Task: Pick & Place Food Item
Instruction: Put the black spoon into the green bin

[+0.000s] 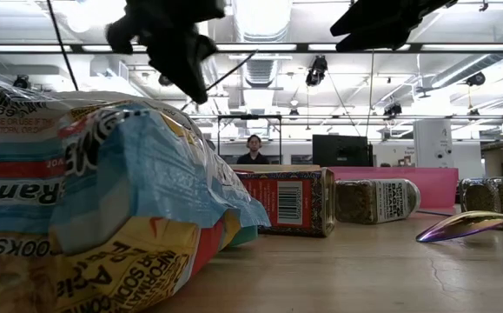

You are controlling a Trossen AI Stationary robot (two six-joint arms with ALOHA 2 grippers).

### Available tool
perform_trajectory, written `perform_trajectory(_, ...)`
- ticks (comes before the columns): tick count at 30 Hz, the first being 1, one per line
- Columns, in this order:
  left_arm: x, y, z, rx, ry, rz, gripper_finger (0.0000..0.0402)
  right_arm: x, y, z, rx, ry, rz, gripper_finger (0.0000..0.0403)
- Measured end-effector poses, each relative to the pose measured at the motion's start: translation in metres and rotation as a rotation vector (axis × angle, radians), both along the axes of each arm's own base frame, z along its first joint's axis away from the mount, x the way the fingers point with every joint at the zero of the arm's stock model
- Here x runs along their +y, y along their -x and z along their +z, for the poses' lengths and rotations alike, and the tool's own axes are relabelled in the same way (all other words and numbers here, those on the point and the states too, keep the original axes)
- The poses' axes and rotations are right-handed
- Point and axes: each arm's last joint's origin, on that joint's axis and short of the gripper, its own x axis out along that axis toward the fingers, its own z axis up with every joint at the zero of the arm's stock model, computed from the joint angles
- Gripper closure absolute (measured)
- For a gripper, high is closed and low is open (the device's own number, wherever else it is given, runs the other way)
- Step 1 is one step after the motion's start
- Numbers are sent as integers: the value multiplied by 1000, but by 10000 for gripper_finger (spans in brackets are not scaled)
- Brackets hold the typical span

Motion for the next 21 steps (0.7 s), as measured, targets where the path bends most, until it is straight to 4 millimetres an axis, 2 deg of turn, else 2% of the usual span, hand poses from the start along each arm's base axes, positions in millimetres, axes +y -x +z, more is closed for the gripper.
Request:
perform_trajectory(4,27,20,19,-6,-64,134,400,0,0,0,-2,-1,0,70)
perform_trajectory(7,49,31,24,24,-61,216,400,0,0,0,-3,-1,0,70)
perform_trajectory(13,94,50,22,125,-69,346,400,0,0,0,-5,-2,0,70)
perform_trajectory(21,143,70,11,152,88,398,400,0,0,0,0,-1,3,70)
